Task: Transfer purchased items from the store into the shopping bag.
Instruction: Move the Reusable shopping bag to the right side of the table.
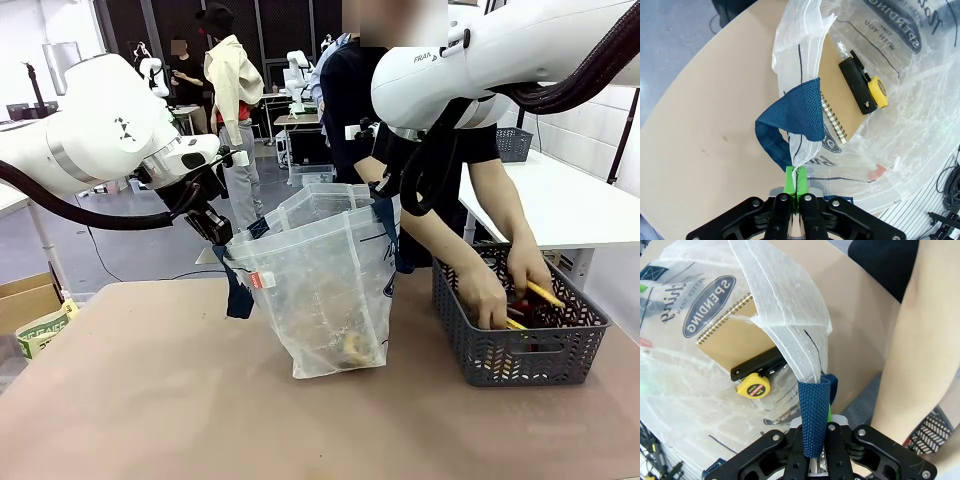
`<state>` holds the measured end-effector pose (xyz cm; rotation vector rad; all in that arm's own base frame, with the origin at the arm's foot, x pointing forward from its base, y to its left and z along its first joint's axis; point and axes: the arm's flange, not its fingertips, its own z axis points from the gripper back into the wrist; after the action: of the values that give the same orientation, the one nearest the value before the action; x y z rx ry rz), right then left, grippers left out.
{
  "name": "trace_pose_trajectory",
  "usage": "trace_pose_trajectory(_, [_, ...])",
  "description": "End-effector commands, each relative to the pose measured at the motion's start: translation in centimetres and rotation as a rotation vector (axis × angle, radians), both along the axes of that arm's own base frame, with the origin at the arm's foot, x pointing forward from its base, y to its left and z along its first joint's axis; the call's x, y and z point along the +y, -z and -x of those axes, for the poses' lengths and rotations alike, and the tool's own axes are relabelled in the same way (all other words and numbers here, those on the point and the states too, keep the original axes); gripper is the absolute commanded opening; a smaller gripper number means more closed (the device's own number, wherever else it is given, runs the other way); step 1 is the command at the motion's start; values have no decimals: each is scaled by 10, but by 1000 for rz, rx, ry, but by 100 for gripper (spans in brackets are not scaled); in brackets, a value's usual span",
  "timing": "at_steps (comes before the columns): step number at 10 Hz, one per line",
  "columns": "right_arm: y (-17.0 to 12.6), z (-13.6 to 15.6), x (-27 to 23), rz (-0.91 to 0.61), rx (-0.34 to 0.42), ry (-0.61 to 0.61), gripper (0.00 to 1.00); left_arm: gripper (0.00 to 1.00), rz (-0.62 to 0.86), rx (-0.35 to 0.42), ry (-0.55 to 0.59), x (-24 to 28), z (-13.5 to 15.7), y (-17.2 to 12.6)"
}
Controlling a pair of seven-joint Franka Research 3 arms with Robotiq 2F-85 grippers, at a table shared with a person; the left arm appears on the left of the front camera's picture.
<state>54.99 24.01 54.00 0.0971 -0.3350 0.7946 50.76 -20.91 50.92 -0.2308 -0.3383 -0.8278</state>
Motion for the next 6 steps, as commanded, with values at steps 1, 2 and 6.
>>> trace_pose_trajectory(1, [-1, 0, -1, -1, -2, 3, 0, 0, 1, 1, -6, 1, 0, 0])
trace_pose_trajectory(2, [-1, 0, -1, -1, -2, 3, 0, 0, 1, 1, -6, 1, 0, 0])
trace_pose_trajectory(6, [-1, 0, -1, -1, -2, 3, 0, 0, 1, 1, -6, 1, 0, 0])
